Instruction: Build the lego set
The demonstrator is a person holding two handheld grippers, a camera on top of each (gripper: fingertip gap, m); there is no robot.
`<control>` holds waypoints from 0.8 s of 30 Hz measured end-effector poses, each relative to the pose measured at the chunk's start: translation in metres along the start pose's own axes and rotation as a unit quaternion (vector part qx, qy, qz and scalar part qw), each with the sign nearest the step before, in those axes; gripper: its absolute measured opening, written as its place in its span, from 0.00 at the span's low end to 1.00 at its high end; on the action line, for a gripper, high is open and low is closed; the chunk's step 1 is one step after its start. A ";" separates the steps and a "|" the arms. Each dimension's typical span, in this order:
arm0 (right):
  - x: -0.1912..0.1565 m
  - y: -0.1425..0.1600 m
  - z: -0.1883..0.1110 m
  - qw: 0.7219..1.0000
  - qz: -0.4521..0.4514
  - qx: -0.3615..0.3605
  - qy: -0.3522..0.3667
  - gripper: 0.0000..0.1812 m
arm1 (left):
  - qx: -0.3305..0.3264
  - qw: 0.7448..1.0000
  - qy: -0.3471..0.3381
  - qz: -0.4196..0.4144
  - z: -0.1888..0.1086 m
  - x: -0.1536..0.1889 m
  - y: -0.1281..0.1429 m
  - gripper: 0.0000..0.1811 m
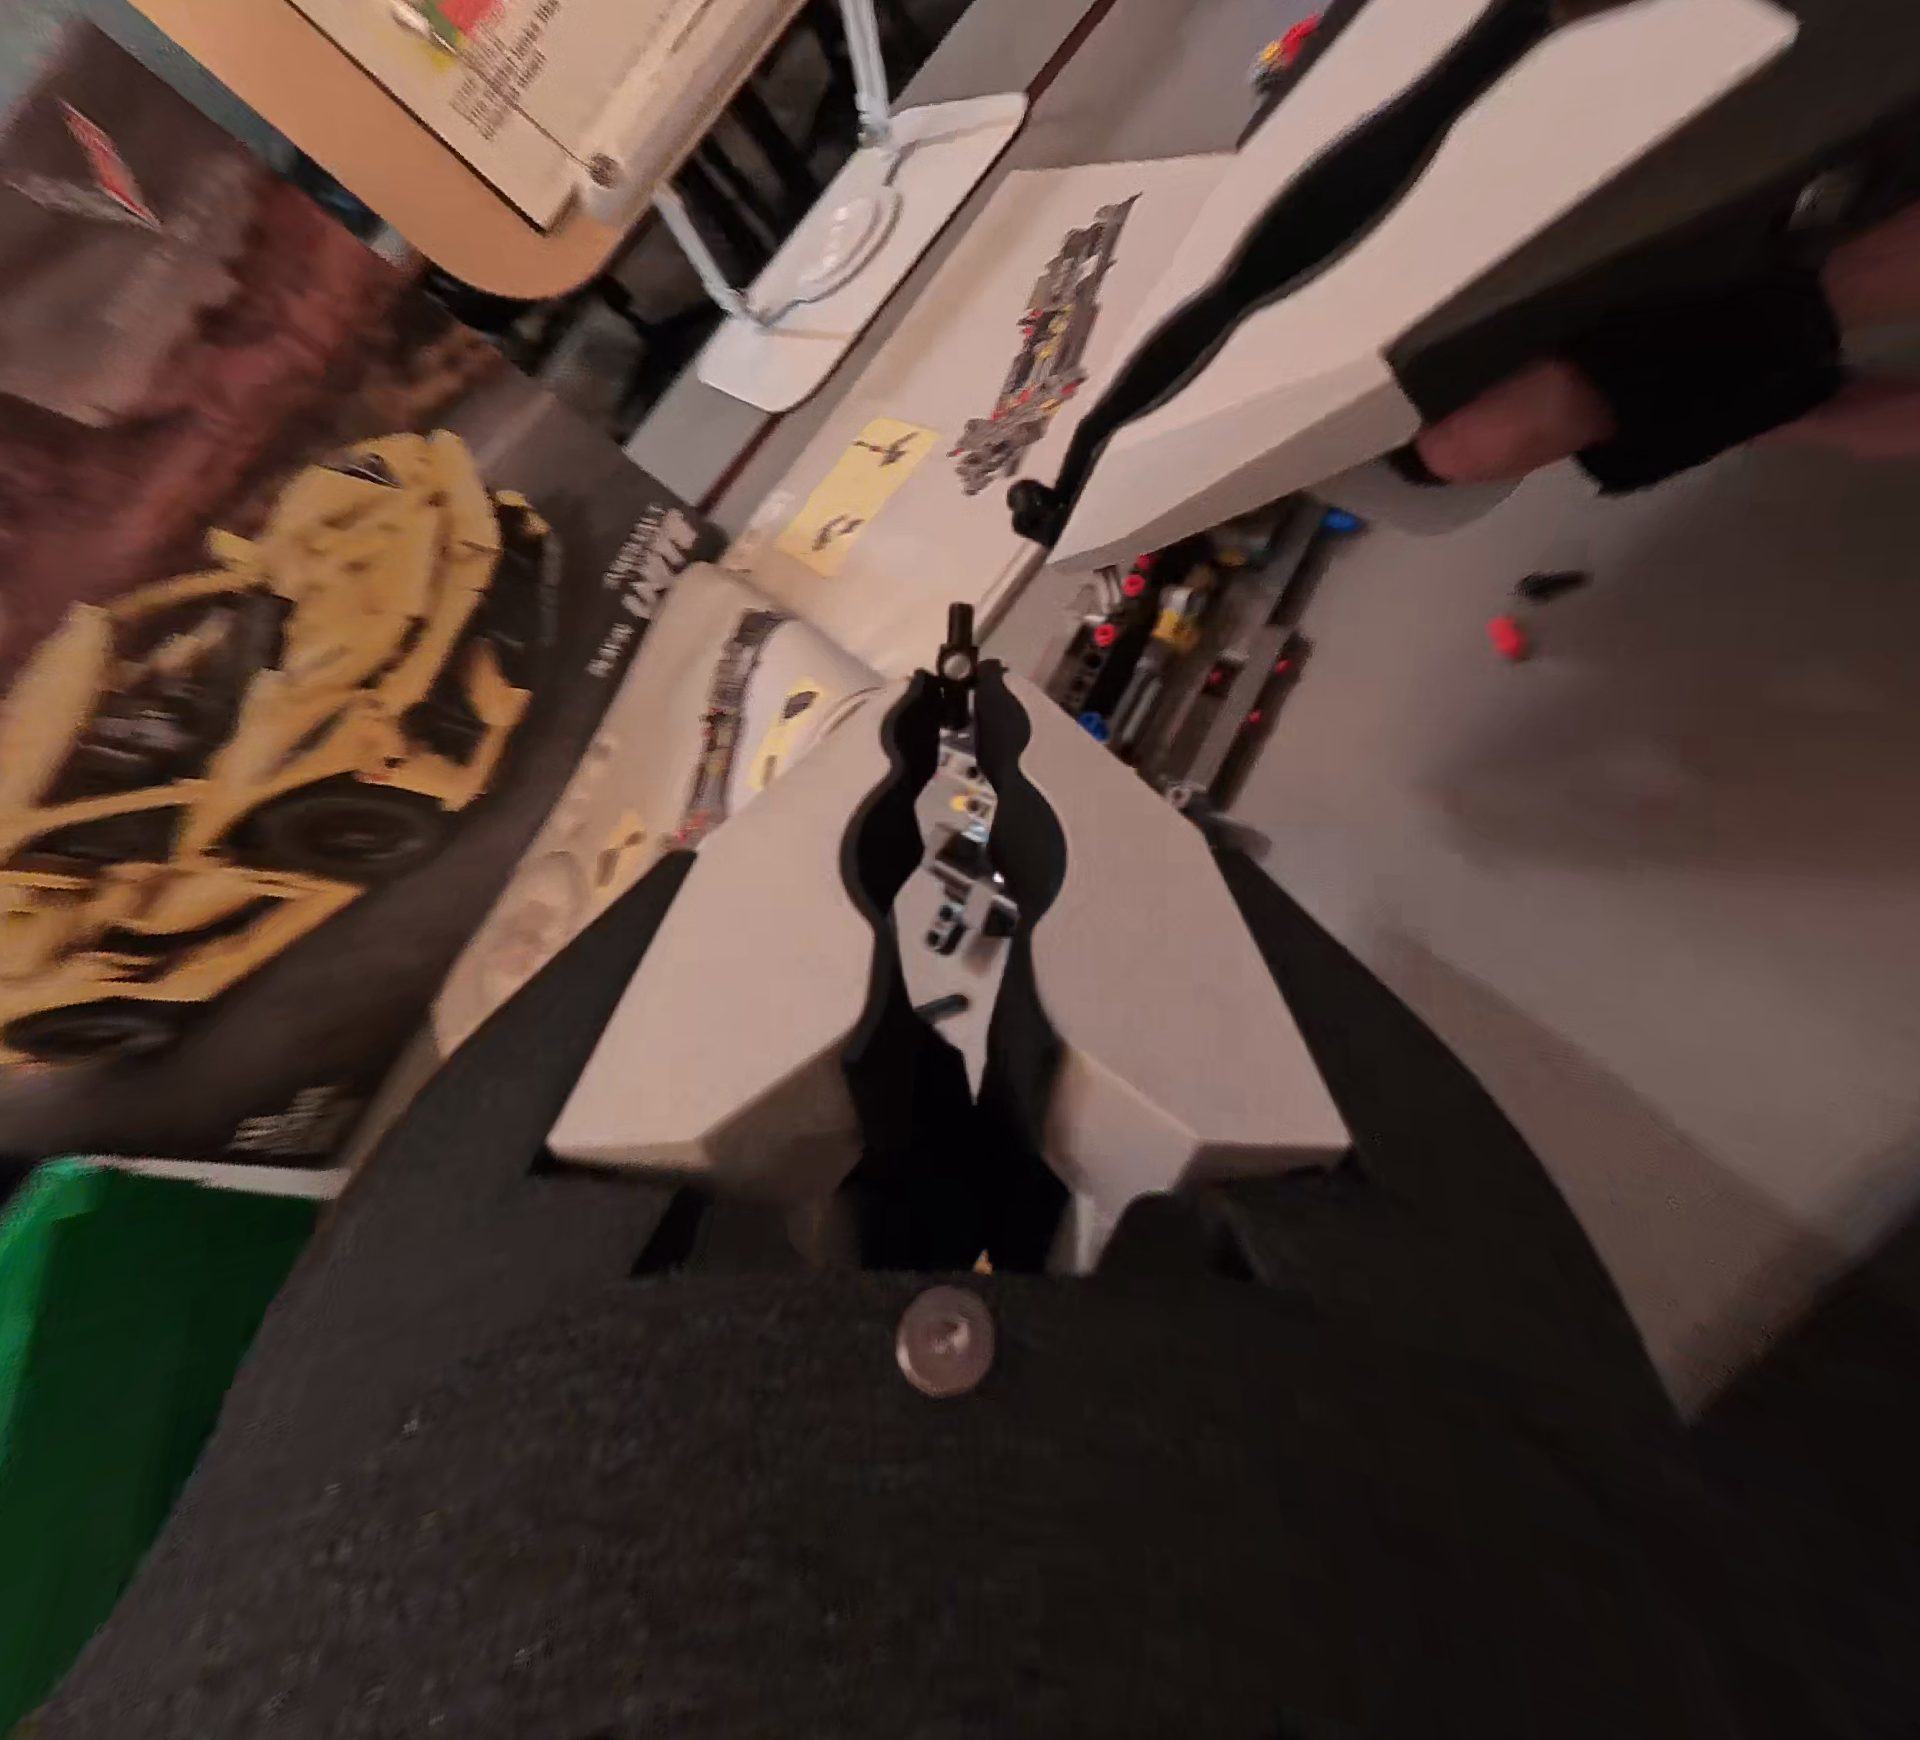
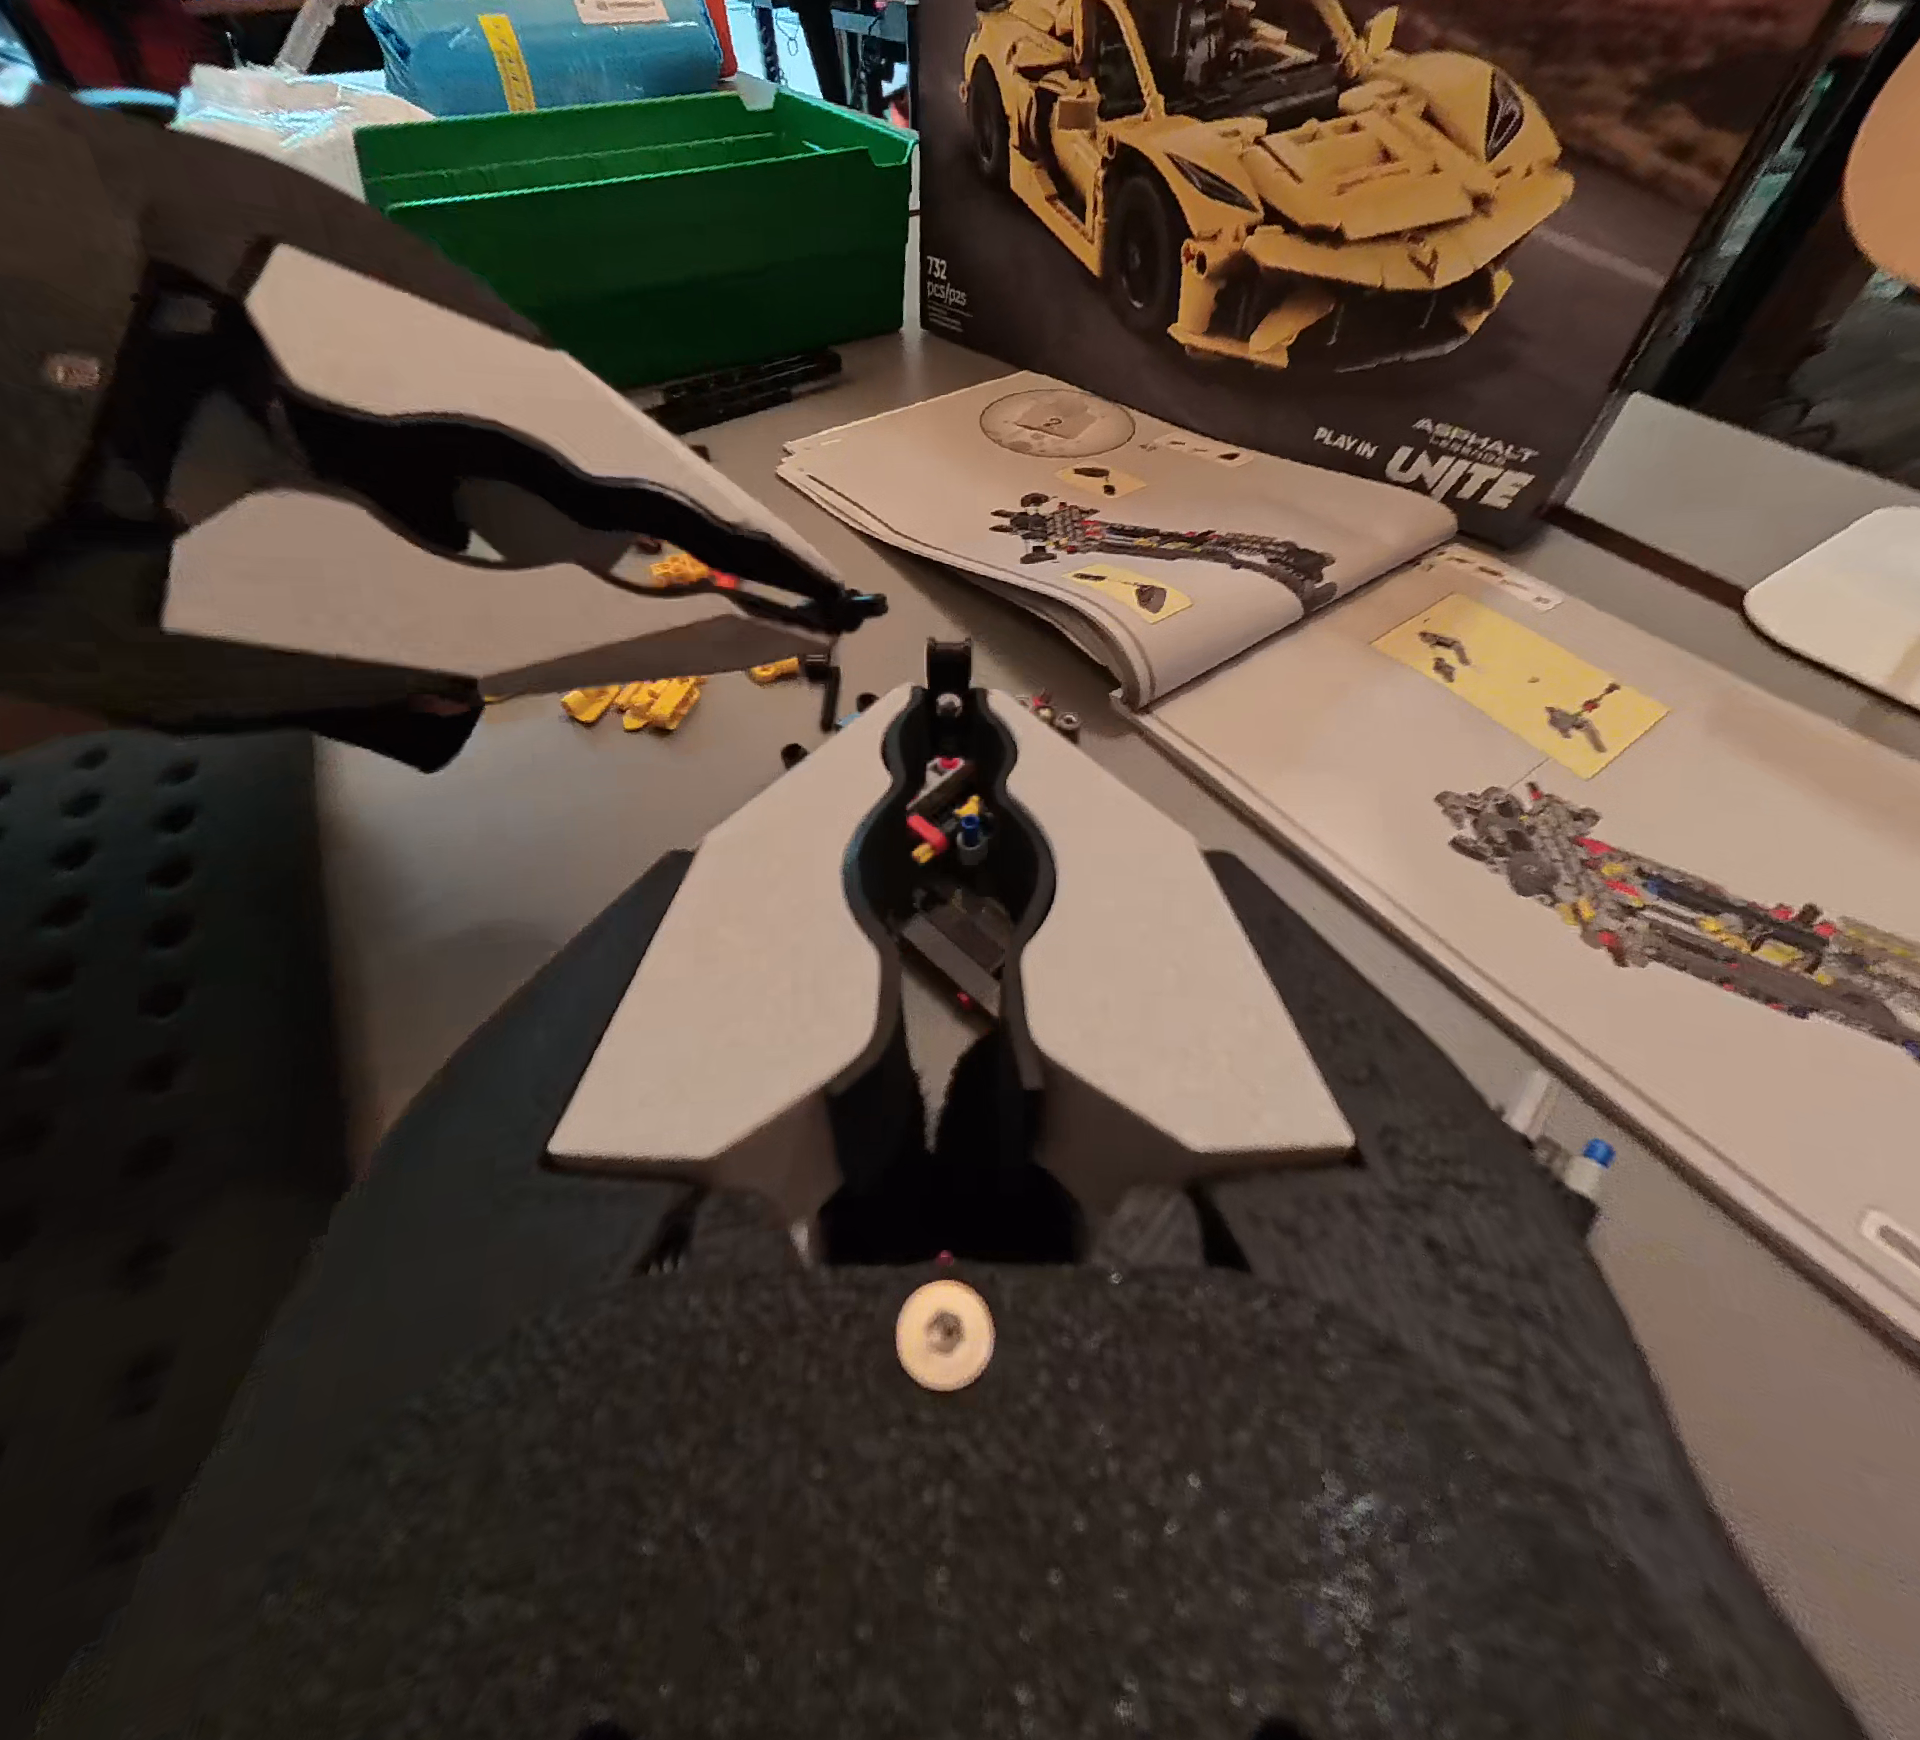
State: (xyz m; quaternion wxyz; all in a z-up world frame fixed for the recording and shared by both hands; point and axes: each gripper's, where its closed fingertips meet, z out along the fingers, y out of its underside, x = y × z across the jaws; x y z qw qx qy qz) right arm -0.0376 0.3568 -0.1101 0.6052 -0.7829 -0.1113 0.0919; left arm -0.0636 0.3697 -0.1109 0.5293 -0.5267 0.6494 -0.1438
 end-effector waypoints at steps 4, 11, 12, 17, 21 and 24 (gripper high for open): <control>0.002 0.003 0.004 1.000 -0.016 -0.011 0.021 0.03 | -0.009 0.995 -0.054 0.084 0.002 0.000 0.001 0.03; 0.007 0.011 0.005 0.994 -0.086 -0.038 0.061 0.03 | -0.036 0.994 0.025 0.100 0.003 0.026 0.019 0.02; 0.014 0.011 0.002 0.992 -0.090 -0.040 0.075 0.03 | -0.061 0.989 0.098 0.090 -0.001 0.045 0.032 0.02; 0.026 0.003 -0.009 0.996 -0.043 -0.013 0.076 0.03 | -0.107 0.929 0.352 -0.031 -0.036 0.105 0.062 0.03; 0.026 0.008 -0.008 0.992 -0.080 -0.032 0.087 0.03 | -0.127 0.912 0.386 -0.059 -0.037 0.112 0.069 0.03; 0.023 0.009 -0.009 0.992 -0.090 -0.036 0.086 0.03 | -0.119 0.900 0.412 -0.077 -0.040 0.118 0.065 0.08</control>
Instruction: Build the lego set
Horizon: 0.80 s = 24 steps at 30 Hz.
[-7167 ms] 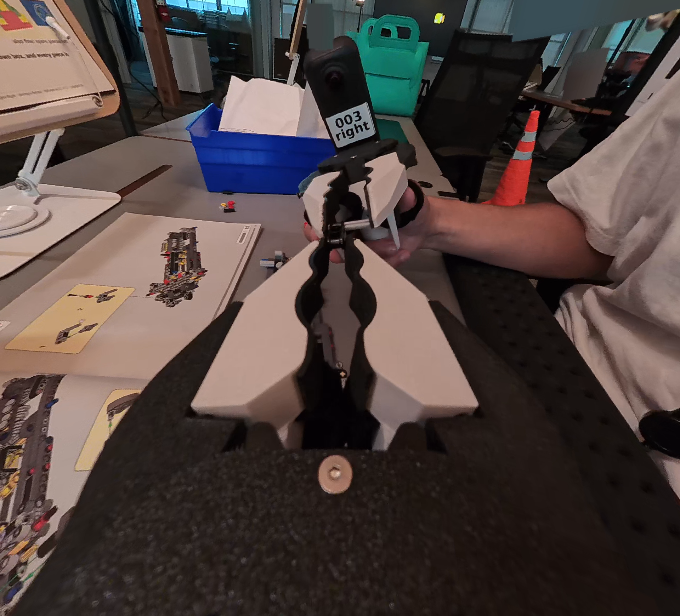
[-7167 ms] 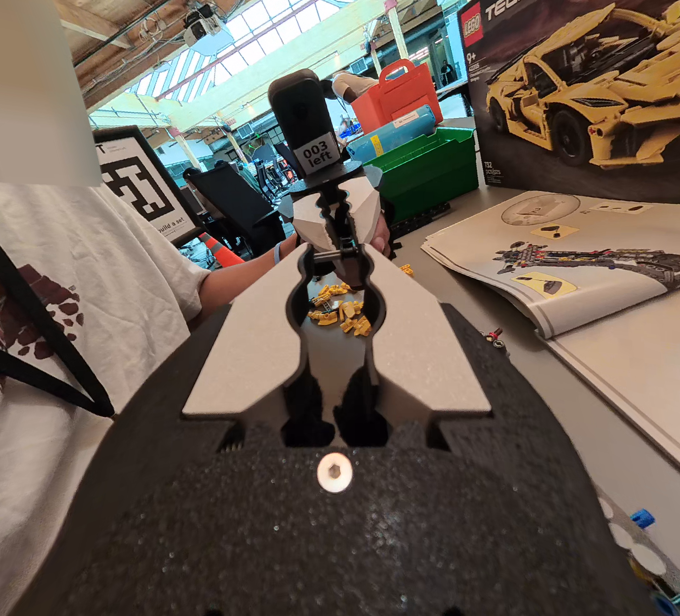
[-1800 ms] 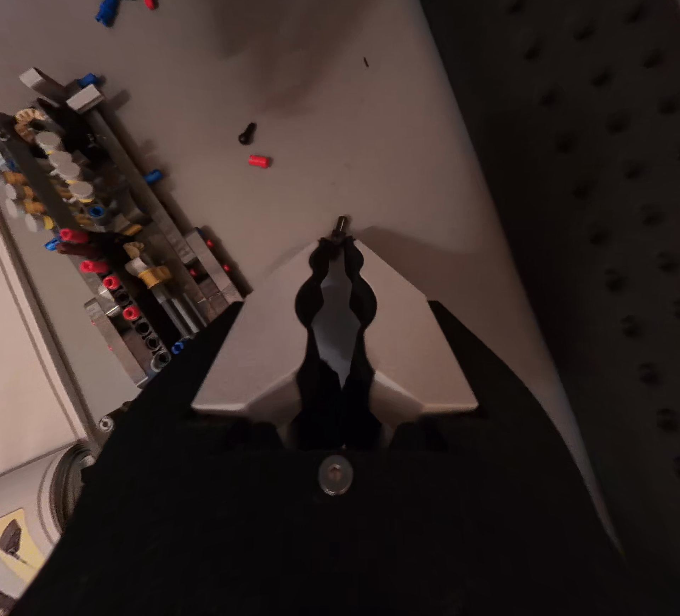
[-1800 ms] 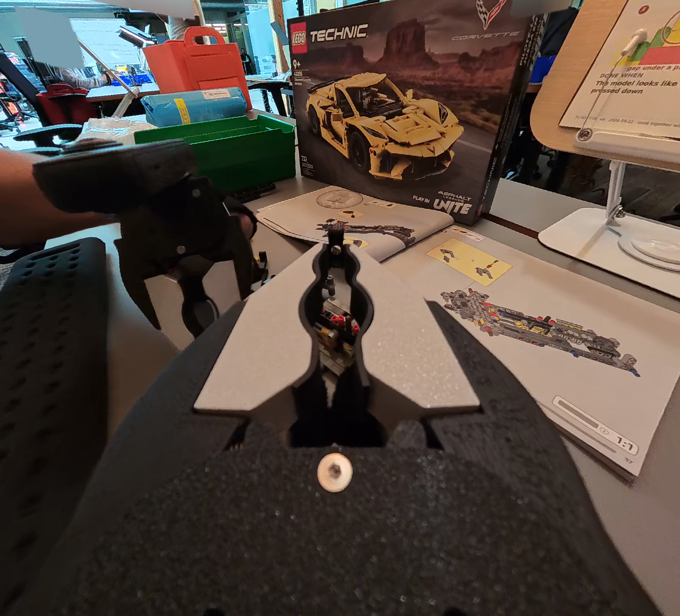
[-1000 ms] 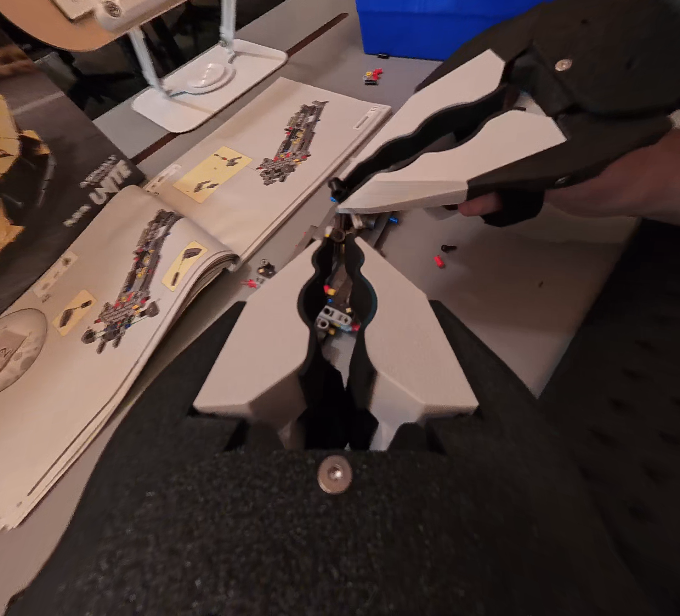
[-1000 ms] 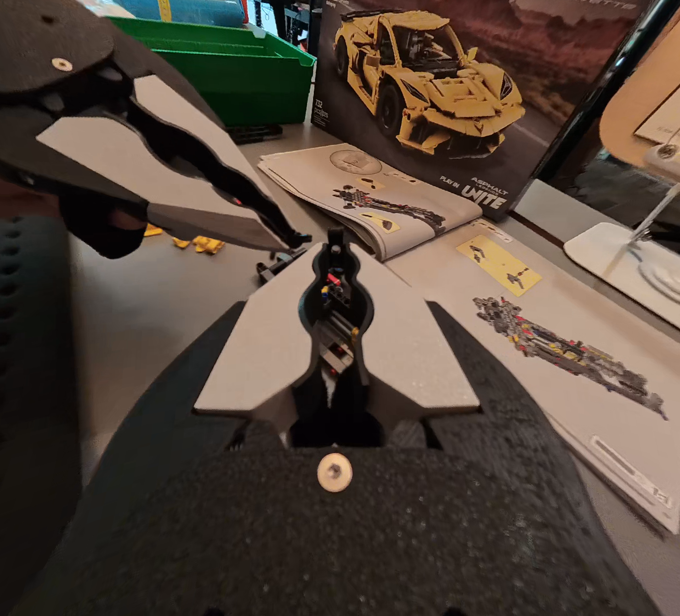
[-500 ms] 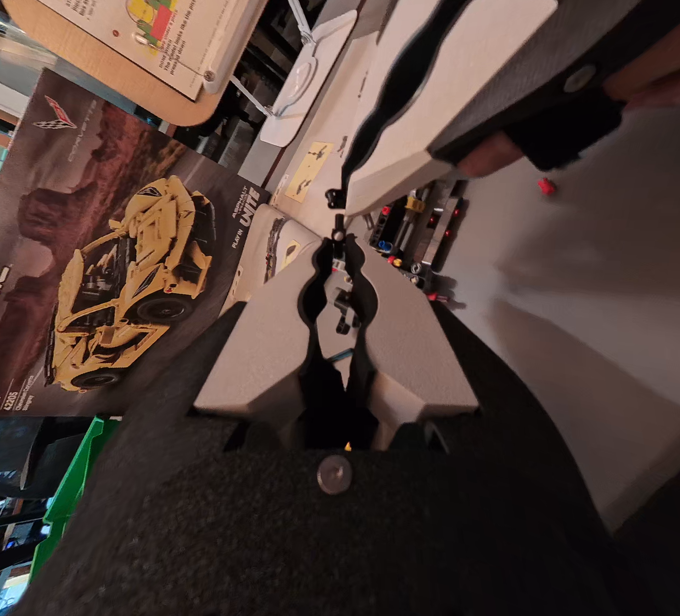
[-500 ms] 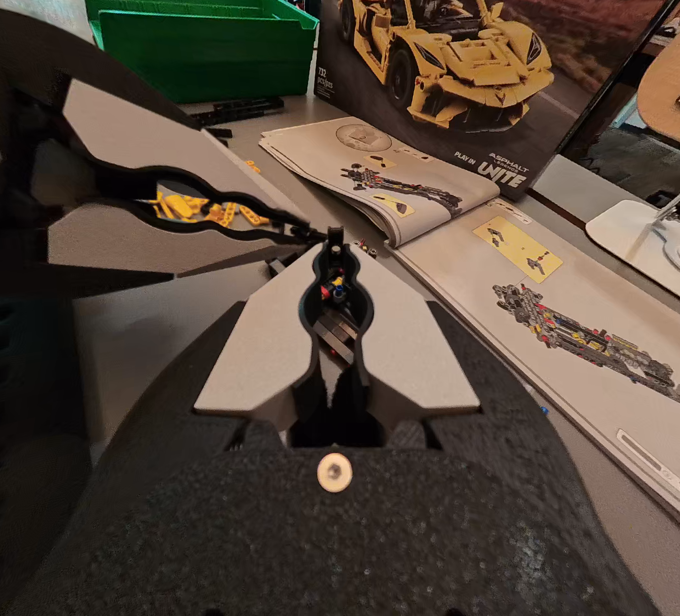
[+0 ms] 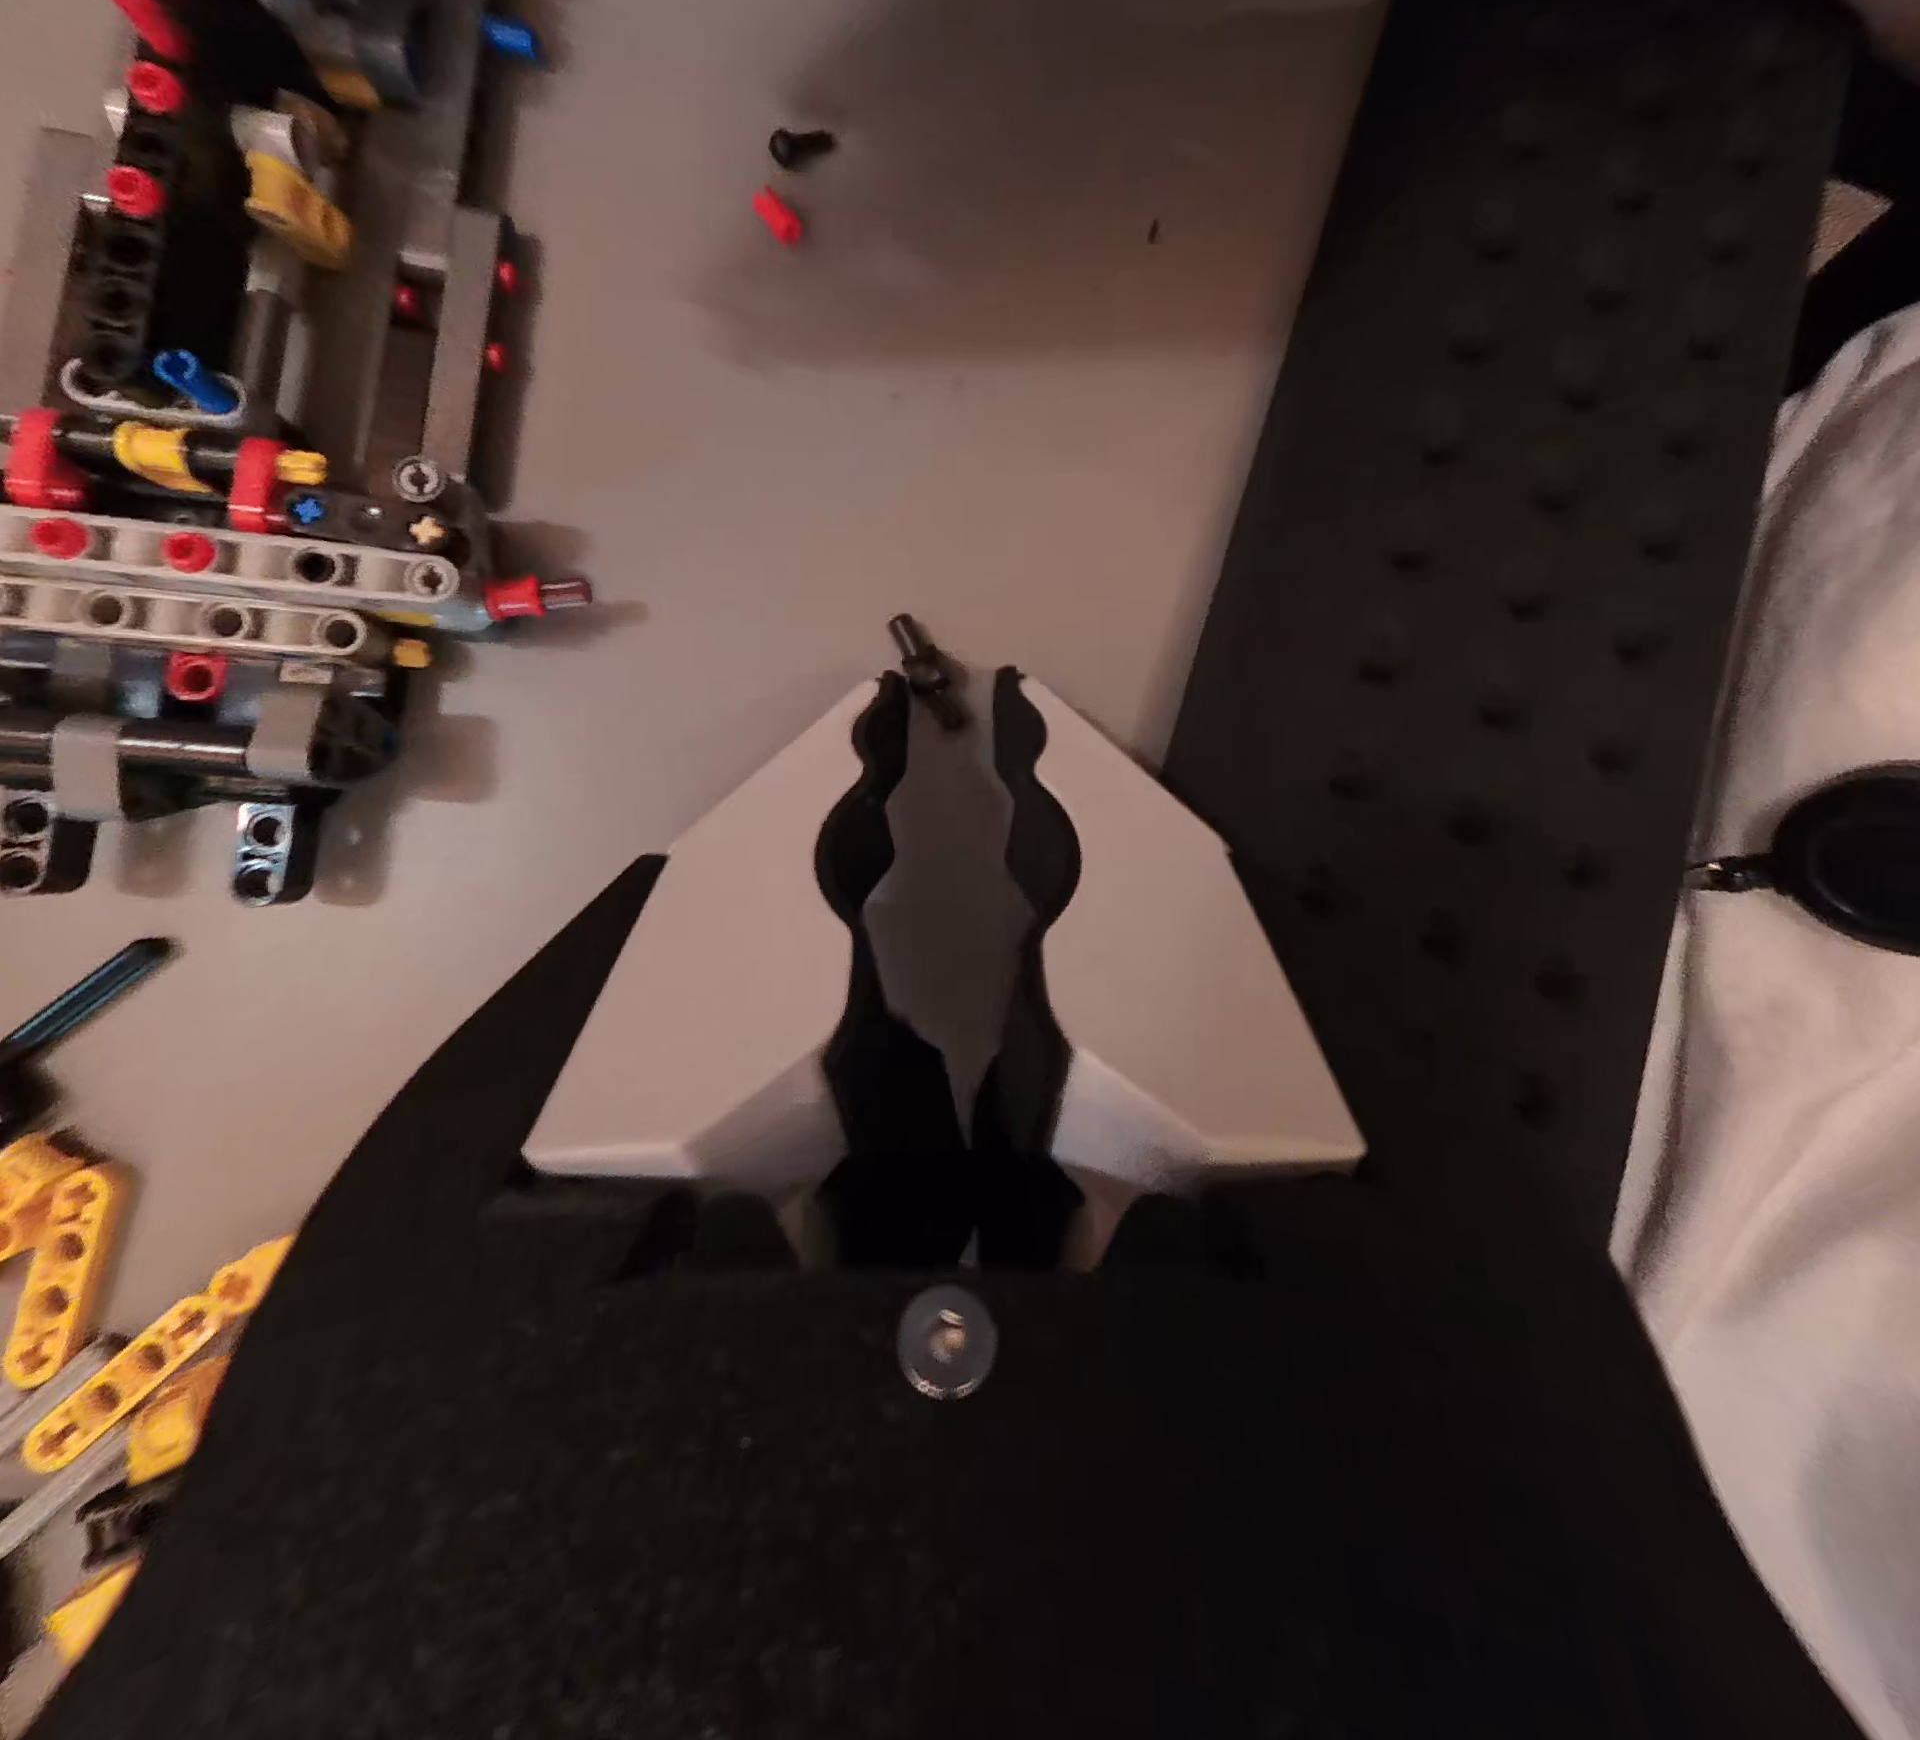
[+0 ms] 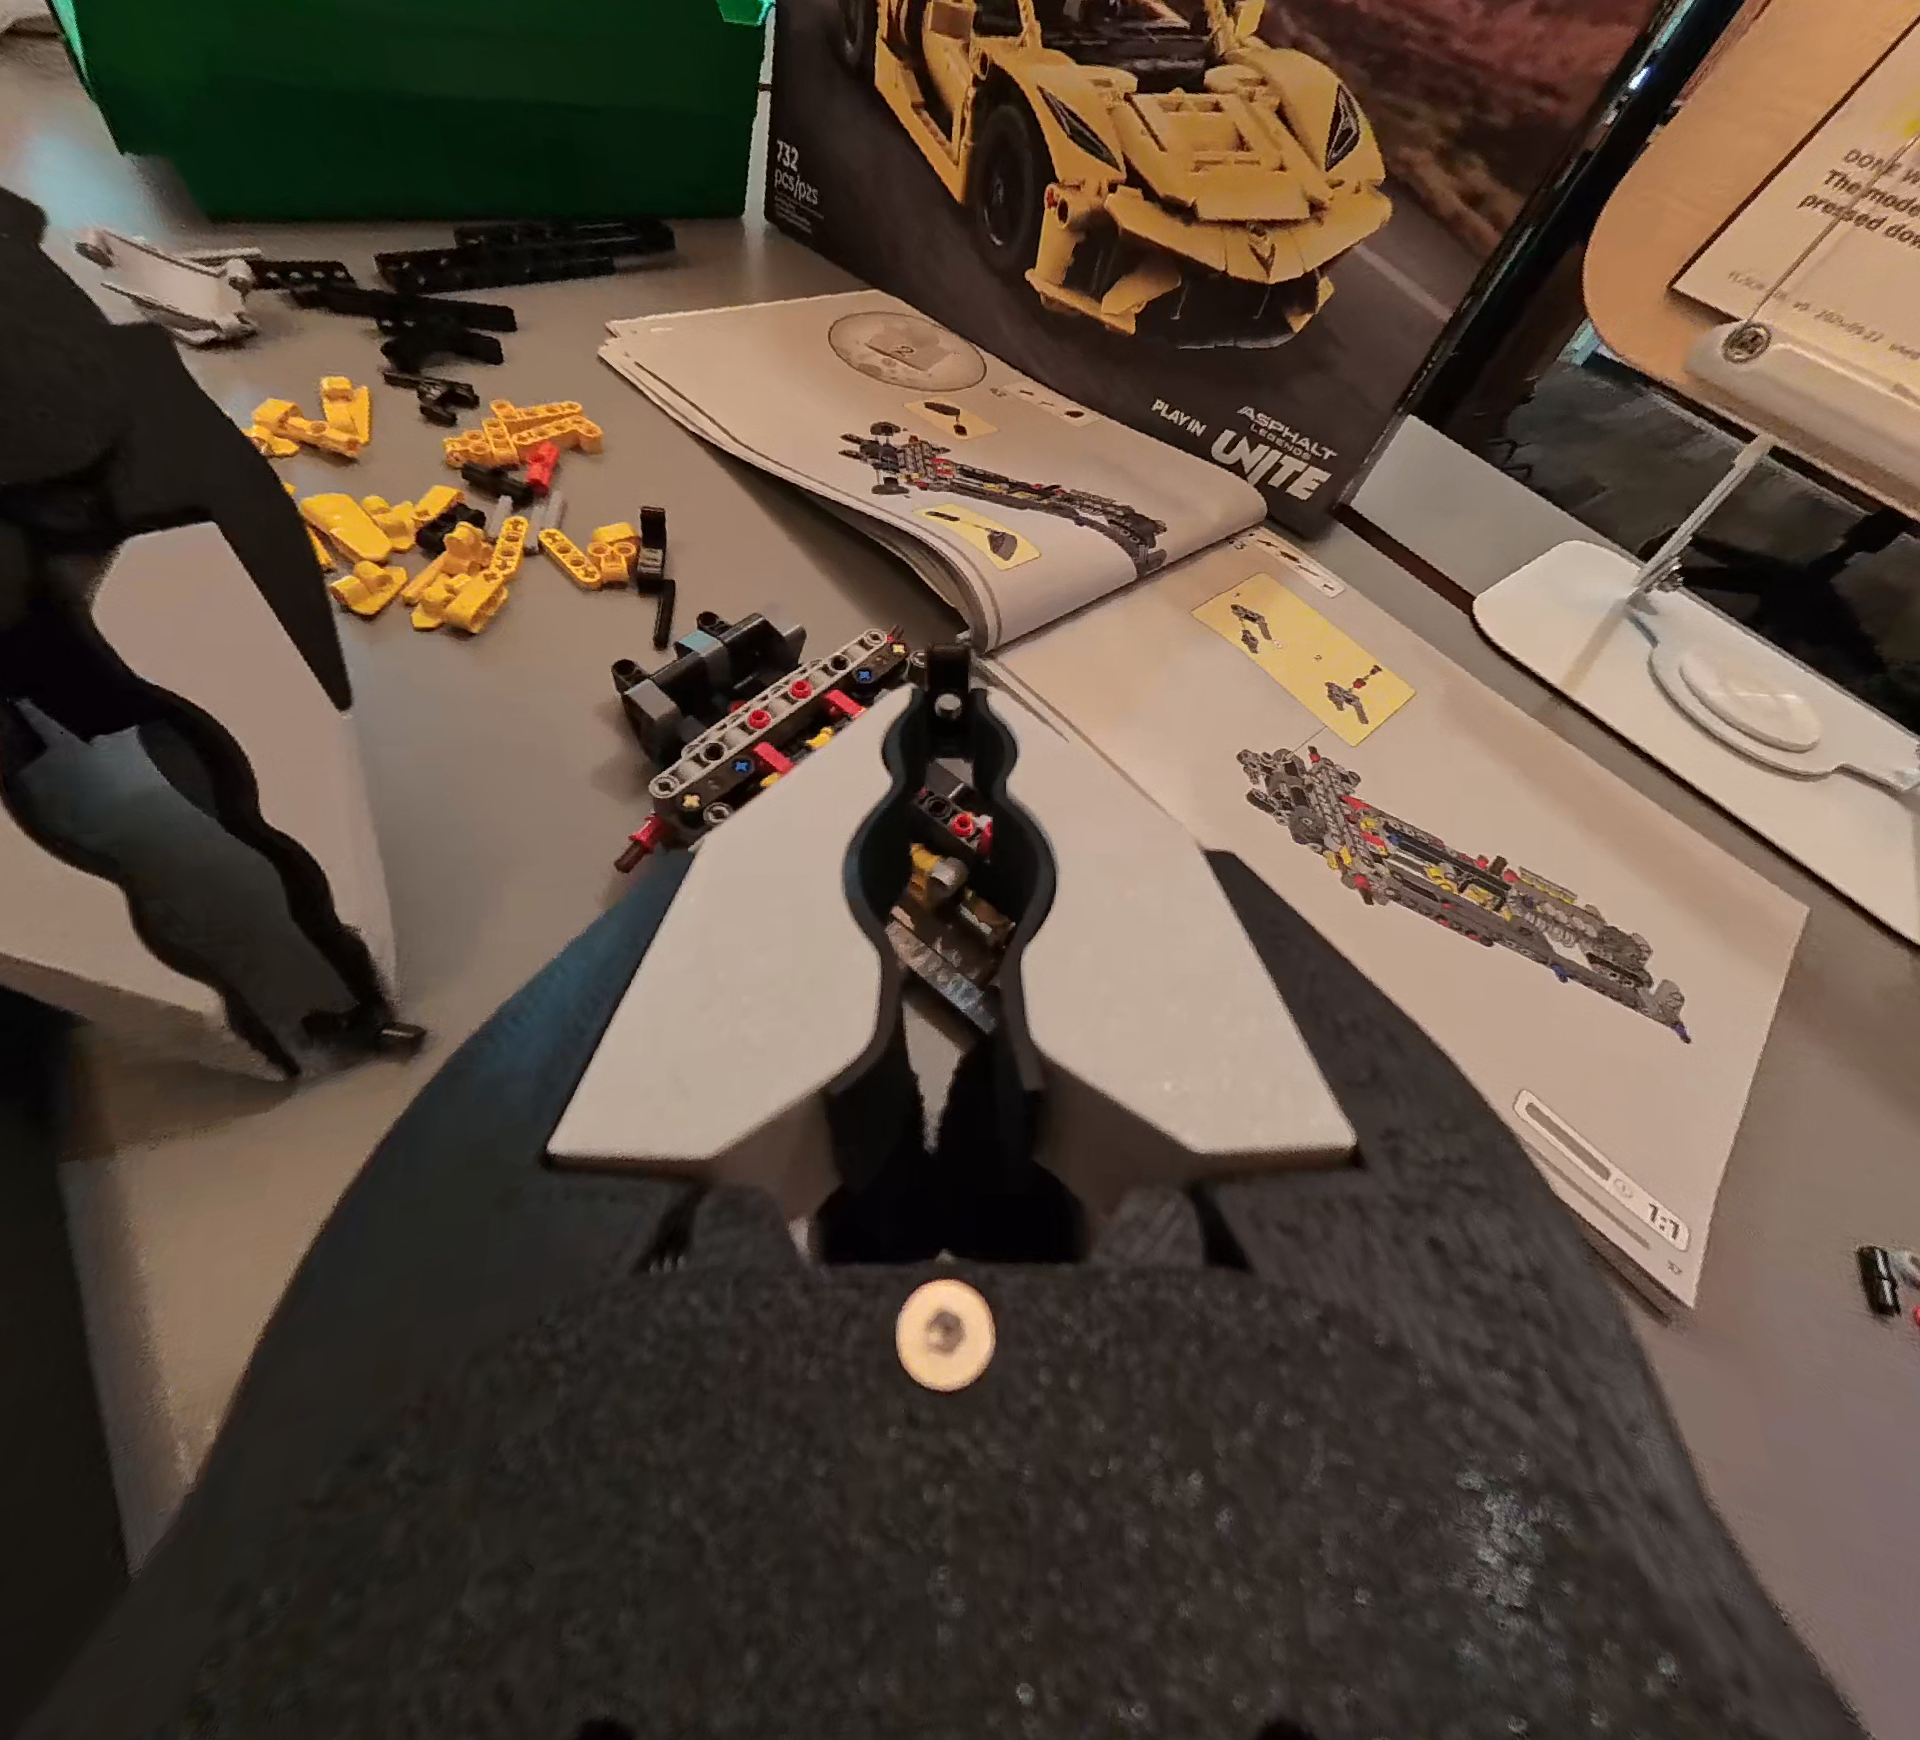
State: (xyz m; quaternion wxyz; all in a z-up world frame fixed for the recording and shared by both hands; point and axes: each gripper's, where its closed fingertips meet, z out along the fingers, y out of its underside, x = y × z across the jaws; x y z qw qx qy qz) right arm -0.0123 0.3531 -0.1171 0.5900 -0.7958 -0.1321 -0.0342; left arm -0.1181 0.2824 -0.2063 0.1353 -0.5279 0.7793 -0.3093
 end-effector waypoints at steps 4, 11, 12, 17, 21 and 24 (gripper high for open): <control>0.000 -0.002 -0.002 1.000 0.011 0.007 -0.009 0.03 | 0.008 1.000 0.007 0.012 -0.002 0.001 0.002 0.10; 0.000 -0.002 -0.003 1.000 0.005 0.006 -0.008 0.03 | 0.000 1.000 -0.018 0.006 -0.004 -0.002 0.005 0.08; 0.000 -0.002 -0.003 1.000 0.003 0.005 -0.008 0.03 | -0.002 1.000 -0.024 0.004 -0.003 -0.002 0.005 0.06; -0.001 -0.001 -0.002 1.000 0.007 0.002 -0.014 0.03 | 0.002 0.998 -0.068 0.008 0.003 -0.007 -0.002 0.02; -0.002 0.004 0.000 1.000 0.012 -0.009 -0.016 0.03 | 0.036 0.979 -0.177 0.092 -0.006 -0.035 -0.020 0.02; 0.001 0.012 0.005 0.999 0.042 -0.034 -0.005 0.03 | 0.057 0.899 -0.388 0.196 -0.047 -0.088 -0.053 0.01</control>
